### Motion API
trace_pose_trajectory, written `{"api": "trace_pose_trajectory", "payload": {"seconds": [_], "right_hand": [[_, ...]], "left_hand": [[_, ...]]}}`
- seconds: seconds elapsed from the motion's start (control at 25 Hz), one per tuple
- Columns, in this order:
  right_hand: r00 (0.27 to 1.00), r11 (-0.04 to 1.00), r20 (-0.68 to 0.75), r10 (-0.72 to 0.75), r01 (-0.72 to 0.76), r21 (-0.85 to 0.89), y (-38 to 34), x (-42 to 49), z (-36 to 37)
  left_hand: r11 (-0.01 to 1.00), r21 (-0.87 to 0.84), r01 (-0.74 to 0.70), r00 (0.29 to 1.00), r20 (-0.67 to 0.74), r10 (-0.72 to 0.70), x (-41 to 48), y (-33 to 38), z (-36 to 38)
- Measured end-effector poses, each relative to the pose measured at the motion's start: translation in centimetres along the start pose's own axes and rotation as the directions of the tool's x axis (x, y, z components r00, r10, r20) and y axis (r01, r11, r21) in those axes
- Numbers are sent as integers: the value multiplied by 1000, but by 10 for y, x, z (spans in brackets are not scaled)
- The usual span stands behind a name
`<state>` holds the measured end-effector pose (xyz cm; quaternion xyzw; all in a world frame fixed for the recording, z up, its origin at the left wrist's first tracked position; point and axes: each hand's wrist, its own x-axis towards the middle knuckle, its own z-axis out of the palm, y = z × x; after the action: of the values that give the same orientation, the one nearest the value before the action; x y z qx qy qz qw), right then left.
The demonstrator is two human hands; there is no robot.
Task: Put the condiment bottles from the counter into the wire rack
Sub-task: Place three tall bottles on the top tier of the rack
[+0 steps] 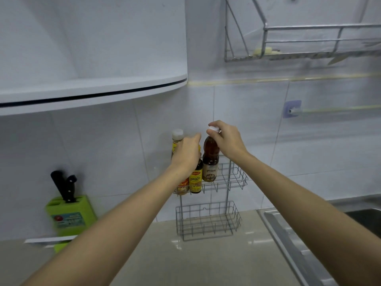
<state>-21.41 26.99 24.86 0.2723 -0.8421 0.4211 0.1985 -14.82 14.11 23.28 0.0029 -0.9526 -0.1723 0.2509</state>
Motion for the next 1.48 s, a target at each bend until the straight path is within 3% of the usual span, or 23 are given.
{"api": "trace_pose_trajectory", "payload": {"seconds": [0.36,0.72,1.24,1.36,1.48], "right_hand": [[987,993,136,91,-100,59,25,-7,16],[968,994,240,68,-87,67,28,-7,12],[973,997,217,83,-82,-13,23,-11,8],[999,995,43,20,-16,-94,10,-26,-6],[980,989,-155,-125,111,-94,-18,-62,-17]], "left_hand": [[1000,6,31,1000,-4,-31,3,-2,0],[998,-6,69,998,-11,-69,9,-2,2],[995,99,-8,999,37,4,-4,-1,-9],[998,42,-38,999,-1,38,-24,0,-29],[999,-8,-32,999,-7,32,-69,-11,-54]]}}
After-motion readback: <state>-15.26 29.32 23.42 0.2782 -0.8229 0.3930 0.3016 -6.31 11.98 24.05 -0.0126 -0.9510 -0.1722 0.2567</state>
